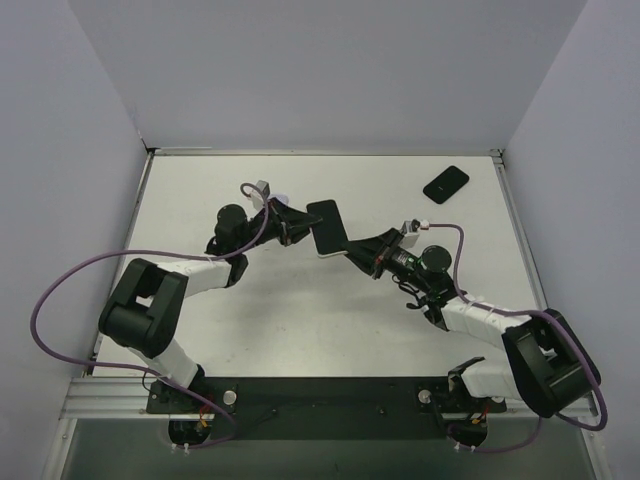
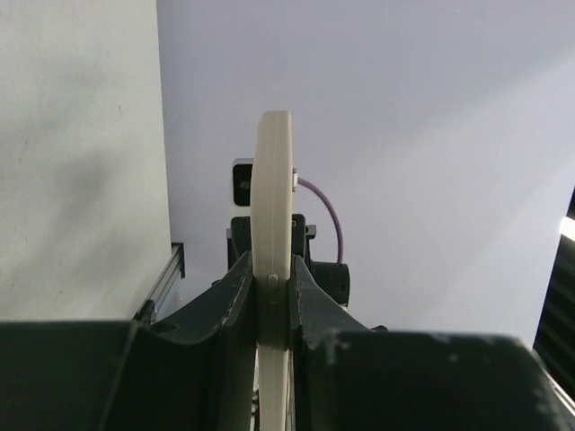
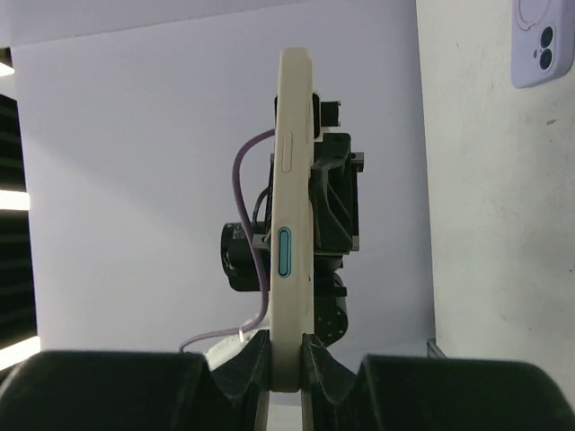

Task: Take the phone out of the phone case
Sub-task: Remove the phone case from the phone.

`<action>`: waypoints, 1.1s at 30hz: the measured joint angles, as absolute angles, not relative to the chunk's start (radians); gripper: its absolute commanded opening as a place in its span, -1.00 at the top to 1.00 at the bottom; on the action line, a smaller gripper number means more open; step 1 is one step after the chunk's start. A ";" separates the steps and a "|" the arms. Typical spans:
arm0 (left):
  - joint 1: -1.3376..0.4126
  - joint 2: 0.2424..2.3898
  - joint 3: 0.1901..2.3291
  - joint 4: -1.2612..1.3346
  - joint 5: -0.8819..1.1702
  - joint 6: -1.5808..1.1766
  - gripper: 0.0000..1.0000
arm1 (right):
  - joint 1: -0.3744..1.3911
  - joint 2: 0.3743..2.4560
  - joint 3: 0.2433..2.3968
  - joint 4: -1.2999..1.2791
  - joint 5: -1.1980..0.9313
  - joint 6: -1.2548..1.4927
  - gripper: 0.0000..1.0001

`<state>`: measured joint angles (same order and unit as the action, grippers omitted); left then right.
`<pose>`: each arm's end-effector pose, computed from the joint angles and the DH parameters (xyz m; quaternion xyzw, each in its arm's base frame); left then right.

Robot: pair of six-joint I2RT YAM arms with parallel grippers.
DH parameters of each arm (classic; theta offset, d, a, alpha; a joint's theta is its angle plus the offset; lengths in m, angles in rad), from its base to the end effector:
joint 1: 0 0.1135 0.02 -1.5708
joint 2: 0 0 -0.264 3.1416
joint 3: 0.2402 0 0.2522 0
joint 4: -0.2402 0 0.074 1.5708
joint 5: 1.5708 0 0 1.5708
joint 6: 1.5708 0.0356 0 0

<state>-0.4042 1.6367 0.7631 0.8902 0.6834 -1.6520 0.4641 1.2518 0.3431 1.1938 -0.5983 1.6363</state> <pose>0.3058 -0.1553 0.2293 -0.1921 0.6758 -0.6966 0.1457 0.2006 0.1228 0.2370 0.1203 0.6077 0.7514 0.2272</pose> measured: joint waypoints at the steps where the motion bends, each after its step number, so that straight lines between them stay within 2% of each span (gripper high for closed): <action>1: -0.404 1.637 0.751 0.918 0.665 -1.666 1.00 | 0.464 1.271 0.346 1.213 -0.595 1.666 1.00; 10: -0.380 1.609 0.743 1.134 0.522 -1.788 1.00 | 0.464 1.333 0.535 1.208 -0.577 1.767 1.00; 20: -0.376 1.563 0.845 1.174 0.413 -1.799 1.00 | 0.486 1.356 0.694 1.224 -0.485 1.860 1.00; 33: -0.363 1.562 0.861 1.214 0.252 -1.853 1.00 | 0.561 1.461 0.859 1.211 -0.302 1.922 1.00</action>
<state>-0.3626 1.5616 0.8612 1.2144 0.2520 -1.8530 0.5606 1.4609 0.8589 1.2110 -0.3016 1.9221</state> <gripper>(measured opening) 0.235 0.177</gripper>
